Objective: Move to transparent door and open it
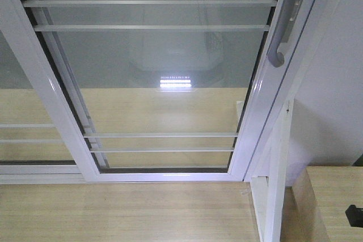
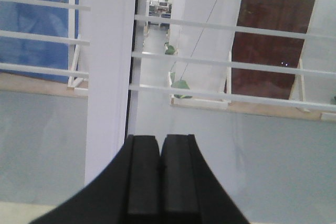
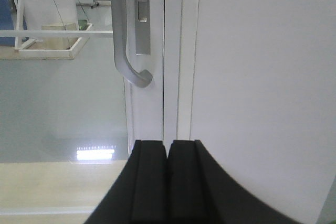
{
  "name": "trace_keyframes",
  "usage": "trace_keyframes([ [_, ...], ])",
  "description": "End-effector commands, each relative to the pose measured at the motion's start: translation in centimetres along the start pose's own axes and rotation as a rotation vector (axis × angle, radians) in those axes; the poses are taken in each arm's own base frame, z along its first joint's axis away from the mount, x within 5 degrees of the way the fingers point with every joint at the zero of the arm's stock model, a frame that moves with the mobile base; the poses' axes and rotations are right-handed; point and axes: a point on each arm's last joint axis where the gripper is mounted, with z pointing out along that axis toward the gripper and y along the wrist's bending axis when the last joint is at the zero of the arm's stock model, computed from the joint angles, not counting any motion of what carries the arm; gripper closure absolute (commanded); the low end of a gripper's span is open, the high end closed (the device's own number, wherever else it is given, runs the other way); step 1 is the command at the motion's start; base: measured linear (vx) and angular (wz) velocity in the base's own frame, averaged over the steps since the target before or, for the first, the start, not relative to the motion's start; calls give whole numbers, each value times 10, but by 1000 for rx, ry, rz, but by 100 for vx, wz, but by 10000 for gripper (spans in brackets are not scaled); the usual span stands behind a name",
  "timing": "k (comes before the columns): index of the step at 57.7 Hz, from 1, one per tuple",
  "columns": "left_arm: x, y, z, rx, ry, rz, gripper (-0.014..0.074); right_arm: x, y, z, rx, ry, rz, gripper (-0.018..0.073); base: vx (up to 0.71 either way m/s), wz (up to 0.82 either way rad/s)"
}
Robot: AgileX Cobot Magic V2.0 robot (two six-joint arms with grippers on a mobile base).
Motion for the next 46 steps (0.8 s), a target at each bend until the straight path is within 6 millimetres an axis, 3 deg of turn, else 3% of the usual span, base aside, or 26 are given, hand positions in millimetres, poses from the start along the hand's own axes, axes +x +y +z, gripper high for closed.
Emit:
trace_keyframes([
  [1, -4, 0, 0, 12, -111, -15, 602, -10, 1, -1, -10, -150, -13, 567, 0, 0],
  [9, -11, -1, -1, 17, -172, -15, 602, -23, 2, -3, -15, -269, -15, 567, 0, 0],
  [14, -25, -2, -3, 22, -218, -16, 602, -41, 1, -9, -18, -315, -10, 567, 0, 0],
  [28, -108, -13, -15, 28, -329, 111, 602, -120, -2, -27, 3, -301, -25, 567, 0, 0],
  [34, -138, -17, -6, 19, -318, 175, 602, -152, -3, -18, 9, -278, -64, 567, 0, 0],
  [38, -150, -19, 6, 18, -294, 181, 602, -164, -3, -3, 8, -242, -85, 567, 0, 0],
  [46, -147, -18, 38, 15, -167, 179, 602, -167, -2, 29, -1, -169, -94, 567, 0, 0],
])
